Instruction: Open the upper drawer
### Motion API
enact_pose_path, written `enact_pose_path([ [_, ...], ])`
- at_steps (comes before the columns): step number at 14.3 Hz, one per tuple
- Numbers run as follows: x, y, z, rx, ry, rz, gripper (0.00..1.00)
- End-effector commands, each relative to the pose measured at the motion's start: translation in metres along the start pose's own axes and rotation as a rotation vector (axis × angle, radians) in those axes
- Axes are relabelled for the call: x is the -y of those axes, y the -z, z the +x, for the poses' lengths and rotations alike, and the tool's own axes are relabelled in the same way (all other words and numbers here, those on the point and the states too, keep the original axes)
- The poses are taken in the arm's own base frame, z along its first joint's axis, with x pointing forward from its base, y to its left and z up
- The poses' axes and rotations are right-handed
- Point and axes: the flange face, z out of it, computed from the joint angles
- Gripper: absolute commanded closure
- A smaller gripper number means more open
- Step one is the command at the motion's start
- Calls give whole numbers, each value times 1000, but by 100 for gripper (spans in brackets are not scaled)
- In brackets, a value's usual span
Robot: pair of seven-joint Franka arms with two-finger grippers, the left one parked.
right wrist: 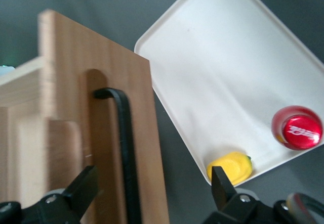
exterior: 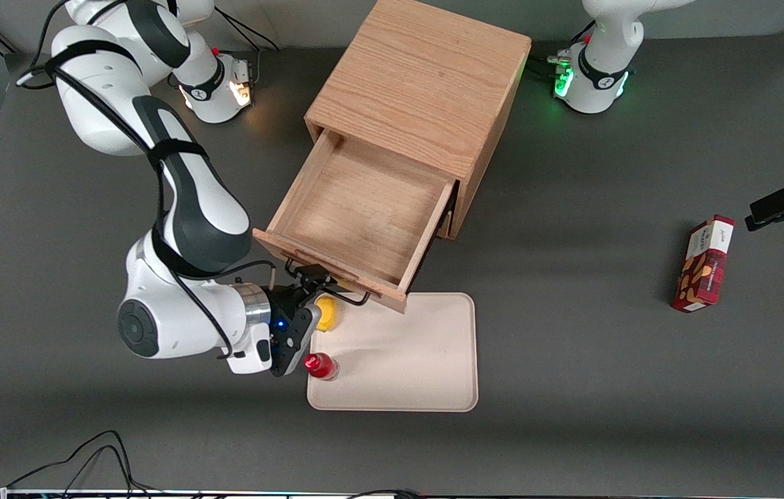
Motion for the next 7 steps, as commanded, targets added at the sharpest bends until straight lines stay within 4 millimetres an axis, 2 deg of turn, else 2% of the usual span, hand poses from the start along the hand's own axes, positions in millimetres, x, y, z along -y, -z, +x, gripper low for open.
enact_pose_path([
  [1,34,93,-14,-28,16,-126,0],
  [2,40,123,-23,-39,5,-181,0],
  [3,46,138,-36,-1,-11,-202,0],
  [4,56,162,-46,12,-33,-258,0],
  [6,88,208,-67,48,-137,-425,0],
  [7,111,229,-77,46,-201,-470,0],
])
